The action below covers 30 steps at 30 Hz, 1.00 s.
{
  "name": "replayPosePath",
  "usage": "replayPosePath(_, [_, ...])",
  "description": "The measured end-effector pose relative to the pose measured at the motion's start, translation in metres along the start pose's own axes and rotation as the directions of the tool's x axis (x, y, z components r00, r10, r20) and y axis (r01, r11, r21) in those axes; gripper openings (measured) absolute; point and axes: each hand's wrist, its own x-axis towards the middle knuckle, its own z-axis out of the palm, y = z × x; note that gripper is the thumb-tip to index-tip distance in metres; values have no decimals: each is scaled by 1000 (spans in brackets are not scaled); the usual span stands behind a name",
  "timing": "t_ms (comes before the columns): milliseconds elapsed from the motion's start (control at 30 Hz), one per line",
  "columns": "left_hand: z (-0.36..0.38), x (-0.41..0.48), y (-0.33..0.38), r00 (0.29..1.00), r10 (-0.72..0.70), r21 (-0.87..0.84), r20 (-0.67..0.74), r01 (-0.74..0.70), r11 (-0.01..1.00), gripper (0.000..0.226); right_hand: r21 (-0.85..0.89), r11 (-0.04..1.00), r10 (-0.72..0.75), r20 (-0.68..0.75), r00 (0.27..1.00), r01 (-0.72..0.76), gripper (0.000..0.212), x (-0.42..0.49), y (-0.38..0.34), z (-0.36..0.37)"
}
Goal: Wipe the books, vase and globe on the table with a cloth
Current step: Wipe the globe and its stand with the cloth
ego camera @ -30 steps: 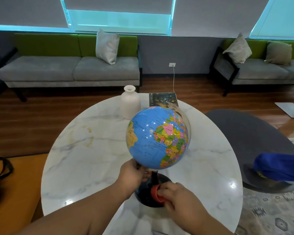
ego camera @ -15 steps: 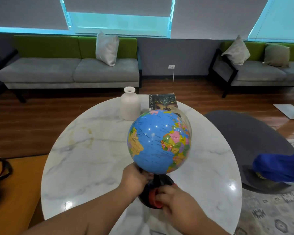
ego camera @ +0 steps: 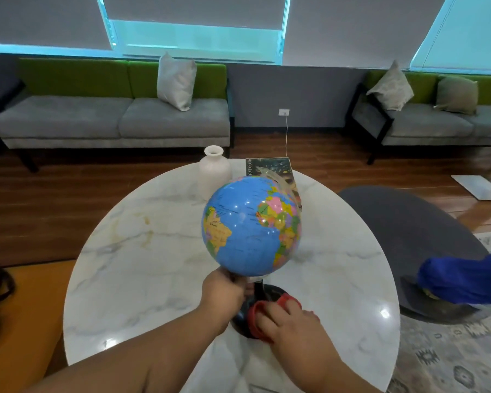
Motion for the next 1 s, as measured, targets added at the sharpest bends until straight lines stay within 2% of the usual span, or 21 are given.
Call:
replayPosePath(67, [-2,4,0,1000,-17,-10,9,17,1000,17,-10,995,94,-16,995,-95,60,-2,8,0])
replayPosePath(200, [-7,8,1,987,-58,-130,150,78,989,26,104,989,111,-74,991,-103,69,-3,16,-3])
replayPosePath(300, [-9,7,2,972,-76,-200,223,122,972,18,168,982,100,-113,989,-80,64,-4,21,-6])
replayPosePath(433, [-11,3,-2,947,-76,-288,311,170,942,13,183,979,123,-156,980,-93,45,-6,24,-5])
replayPosePath(600, [-24,9,-7,881,-113,-396,459,316,862,21,269,953,189,-154,970,-143,51,-16,25,4])
replayPosePath(700, [-23,10,-7,845,-150,-352,513,366,861,15,314,933,225,-138,964,-173,55,-19,22,8])
replayPosePath(800, [-18,9,-4,808,-186,-283,559,397,873,31,323,931,222,-122,967,-173,56,-19,21,9])
replayPosePath(1000, [-16,11,-2,781,-238,-309,578,479,822,36,283,944,205,-91,975,-172,52,-18,22,7])
